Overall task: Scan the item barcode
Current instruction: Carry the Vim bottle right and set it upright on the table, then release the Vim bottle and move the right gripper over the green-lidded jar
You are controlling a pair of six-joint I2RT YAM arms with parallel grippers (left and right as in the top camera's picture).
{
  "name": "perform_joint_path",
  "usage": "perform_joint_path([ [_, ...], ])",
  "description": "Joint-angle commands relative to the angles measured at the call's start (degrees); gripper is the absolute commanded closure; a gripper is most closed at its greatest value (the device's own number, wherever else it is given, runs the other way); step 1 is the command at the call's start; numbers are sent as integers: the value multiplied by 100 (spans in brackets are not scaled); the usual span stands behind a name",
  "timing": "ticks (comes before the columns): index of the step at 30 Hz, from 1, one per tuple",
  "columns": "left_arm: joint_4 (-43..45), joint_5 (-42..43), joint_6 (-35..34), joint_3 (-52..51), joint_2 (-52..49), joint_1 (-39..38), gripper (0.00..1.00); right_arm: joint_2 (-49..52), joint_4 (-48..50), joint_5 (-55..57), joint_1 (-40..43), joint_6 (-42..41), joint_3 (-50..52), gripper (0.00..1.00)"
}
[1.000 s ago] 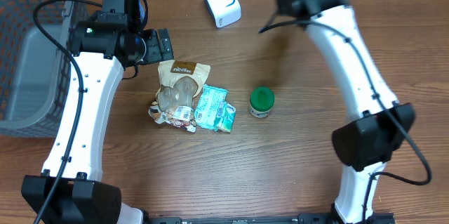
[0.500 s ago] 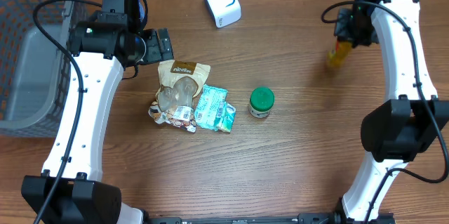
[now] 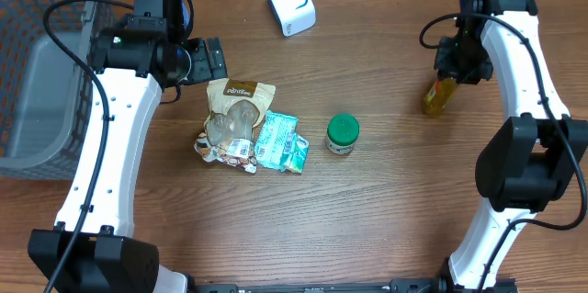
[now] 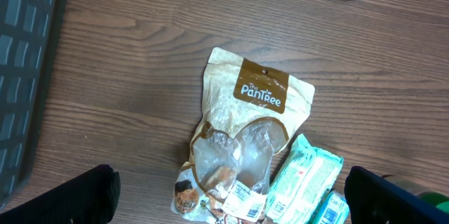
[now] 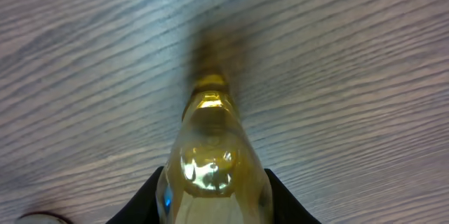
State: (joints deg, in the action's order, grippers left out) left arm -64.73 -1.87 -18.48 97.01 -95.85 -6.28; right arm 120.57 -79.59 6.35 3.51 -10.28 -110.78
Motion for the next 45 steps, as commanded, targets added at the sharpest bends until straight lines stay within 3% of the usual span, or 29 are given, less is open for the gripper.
perform_joint_path([
  [1, 24, 42, -37, 52, -15, -11, 0, -94, -2, -2, 11, -24, 61, 86],
  [4, 24, 39, -37, 52, -15, -11, 0, -94, 22, -2, 11, -22, 90, 85],
  [18, 24, 39, -37, 52, -15, -11, 0, -94, -31, -2, 11, -22, 92, 41],
  [27, 24, 42, -37, 52, -15, -11, 0, -94, 83, 0, 11, -17, 92, 34],
  [40, 24, 42, -37, 52, -15, -11, 0, -94, 931, -15, -13, -17, 92, 34],
  [45, 24, 42, -37, 52, -15, -11, 0, -94, 1189, -649, -94, 328, 92, 34],
])
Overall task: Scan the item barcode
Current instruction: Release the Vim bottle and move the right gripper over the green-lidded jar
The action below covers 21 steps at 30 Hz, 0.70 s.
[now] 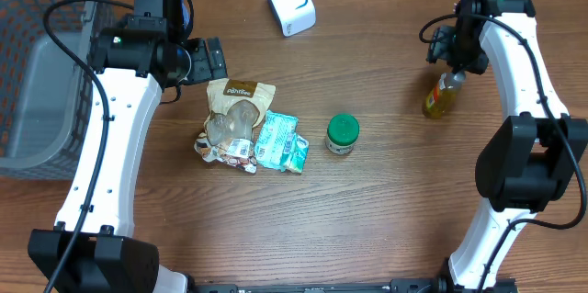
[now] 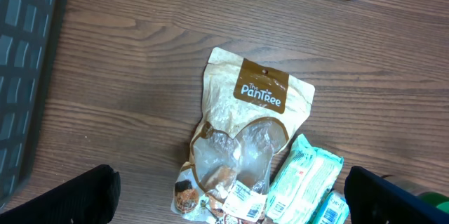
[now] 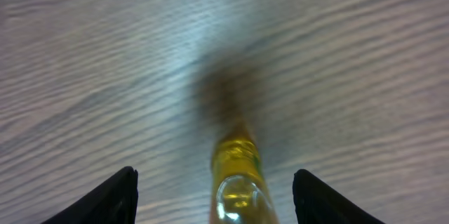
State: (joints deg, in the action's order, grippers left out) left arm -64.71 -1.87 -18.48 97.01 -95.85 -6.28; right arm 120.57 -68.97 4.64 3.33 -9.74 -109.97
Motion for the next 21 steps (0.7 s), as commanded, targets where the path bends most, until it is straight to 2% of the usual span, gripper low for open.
perform_joint_path([
  [1, 22, 42, -37, 52, -15, -11, 1, -94, 173, -535, -109, 273, 11, 34],
  [9, 22, 42, -37, 52, -15, -11, 0, -94, 503, -590, -568, 269, 11, 34],
  [15, 22, 42, -37, 52, -15, -11, 0, -94, 315, -590, -1172, 212, 11, 34],
  [18, 22, 42, -37, 52, -15, -11, 0, -94, 52, -586, -1436, -31, 11, 33],
  [21, 22, 42, -37, 52, -15, -11, 0, -94, -214, -586, -1670, -420, 11, 27],
])
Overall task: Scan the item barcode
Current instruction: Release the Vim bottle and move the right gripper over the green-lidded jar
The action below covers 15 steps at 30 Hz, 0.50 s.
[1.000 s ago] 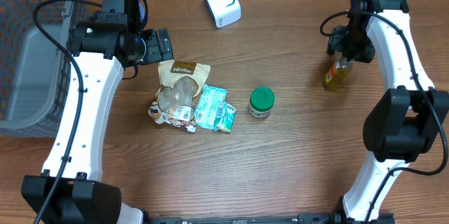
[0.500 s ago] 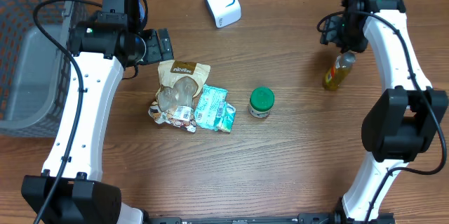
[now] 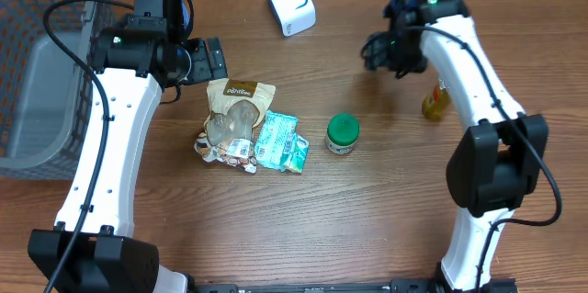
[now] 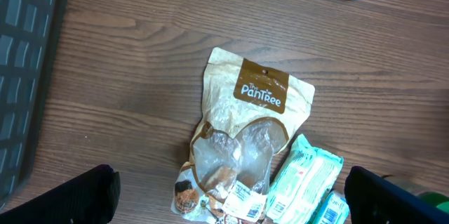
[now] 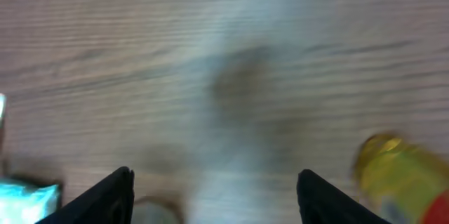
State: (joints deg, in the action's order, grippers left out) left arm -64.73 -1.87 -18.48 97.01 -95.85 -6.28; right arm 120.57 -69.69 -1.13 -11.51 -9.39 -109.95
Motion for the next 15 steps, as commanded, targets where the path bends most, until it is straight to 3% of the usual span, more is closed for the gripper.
perform_joint_path([
  [1, 24, 42, -37, 52, -15, -11, 0, -94, -219, -7, -256, -551, 9, 25],
  [8, 24, 42, -37, 52, -15, -11, 0, -94, -645, -4, -737, -1261, 9, 8],
  [9, 24, 42, -37, 52, -15, -11, 0, -94, -654, -9, -804, -1362, 9, 0],
  [15, 24, 42, -37, 52, -15, -11, 0, -94, -695, -428, -1067, -1851, 9, 0],
])
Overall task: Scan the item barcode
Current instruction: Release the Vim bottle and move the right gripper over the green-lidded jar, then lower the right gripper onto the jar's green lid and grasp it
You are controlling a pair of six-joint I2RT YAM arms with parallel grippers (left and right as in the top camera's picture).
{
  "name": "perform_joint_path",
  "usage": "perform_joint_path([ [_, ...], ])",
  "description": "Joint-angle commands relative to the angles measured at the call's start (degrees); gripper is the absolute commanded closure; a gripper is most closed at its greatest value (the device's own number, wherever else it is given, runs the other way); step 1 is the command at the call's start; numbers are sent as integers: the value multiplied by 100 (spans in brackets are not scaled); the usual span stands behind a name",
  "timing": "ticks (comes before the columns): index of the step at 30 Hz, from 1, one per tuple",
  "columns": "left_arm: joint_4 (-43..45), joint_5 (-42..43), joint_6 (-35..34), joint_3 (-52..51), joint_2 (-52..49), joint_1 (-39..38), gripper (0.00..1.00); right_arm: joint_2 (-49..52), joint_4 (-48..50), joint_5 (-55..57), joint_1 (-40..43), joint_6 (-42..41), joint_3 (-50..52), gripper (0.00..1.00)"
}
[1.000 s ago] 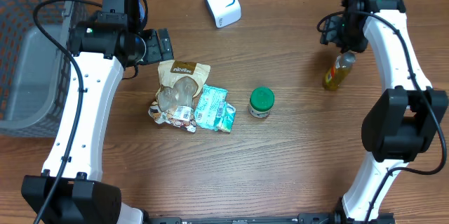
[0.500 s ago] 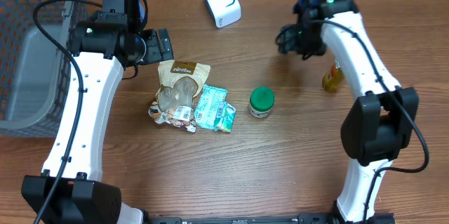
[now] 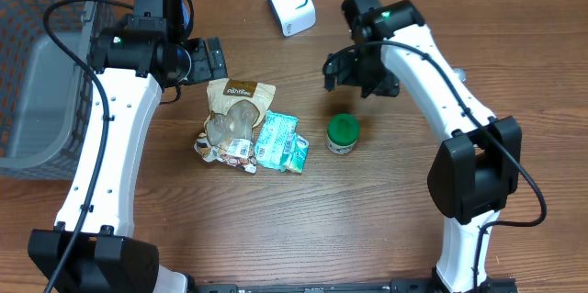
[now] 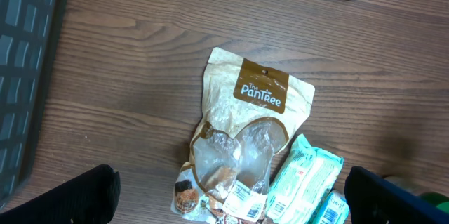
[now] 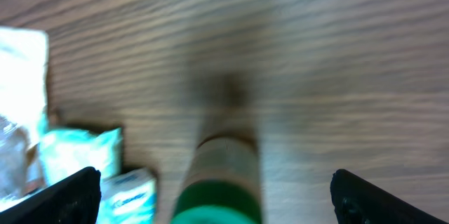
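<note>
The white barcode scanner (image 3: pixel 290 2) stands at the back of the table; its corner shows in the left wrist view. A green-lidded jar (image 3: pixel 342 134) stands mid-table. My right gripper (image 3: pixel 358 73) hovers open just behind and above it, and the blurred jar (image 5: pixel 221 182) sits between the spread fingers (image 5: pixel 70 196). A tan Pantree pouch (image 3: pixel 237 114) lies beside teal packets (image 3: pixel 280 141). My left gripper (image 3: pixel 209 57) is open above the pouch (image 4: pixel 245 133), holding nothing. The yellow bottle is out of view.
A grey mesh basket (image 3: pixel 37 73) fills the left edge of the table, seen also in the left wrist view (image 4: pixel 21 76). The teal packets (image 5: pixel 77 161) lie just left of the jar. Bare wood lies to the front and right.
My right gripper has moved further left, from near the yellow bottle to above the green-lidded jar. The bottle no longer shows. The left arm has not moved.
My right gripper was closed around the yellow bottle at the right of the table. Then it stood open above the bottle, which stayed upright. Then it was left of the bottle, and now it is over the green jar. The left gripper stayed open over the pouch.
</note>
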State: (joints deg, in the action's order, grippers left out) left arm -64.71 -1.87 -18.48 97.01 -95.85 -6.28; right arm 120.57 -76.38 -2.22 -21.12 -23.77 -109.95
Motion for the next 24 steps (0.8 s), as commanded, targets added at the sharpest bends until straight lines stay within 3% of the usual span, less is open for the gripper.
perform_joint_path([
  [1, 22, 39, -37, 52, -15, -11, 0, -94, -50, -413, -136, -411, 9, 0],
  [4, 22, 42, -37, 52, -15, -9, 0, -94, -186, -389, -197, -409, 13, 1],
  [7, 22, 42, -37, 52, -15, -11, 0, -94, -271, -391, -212, -424, 39, 13],
  [13, 22, 42, -37, 52, -15, -11, 0, -94, -330, -328, -212, -1303, 341, 20],
  [24, 22, 42, -37, 52, -15, -11, 0, -94, -212, -44, -212, -2977, 1202, 18],
])
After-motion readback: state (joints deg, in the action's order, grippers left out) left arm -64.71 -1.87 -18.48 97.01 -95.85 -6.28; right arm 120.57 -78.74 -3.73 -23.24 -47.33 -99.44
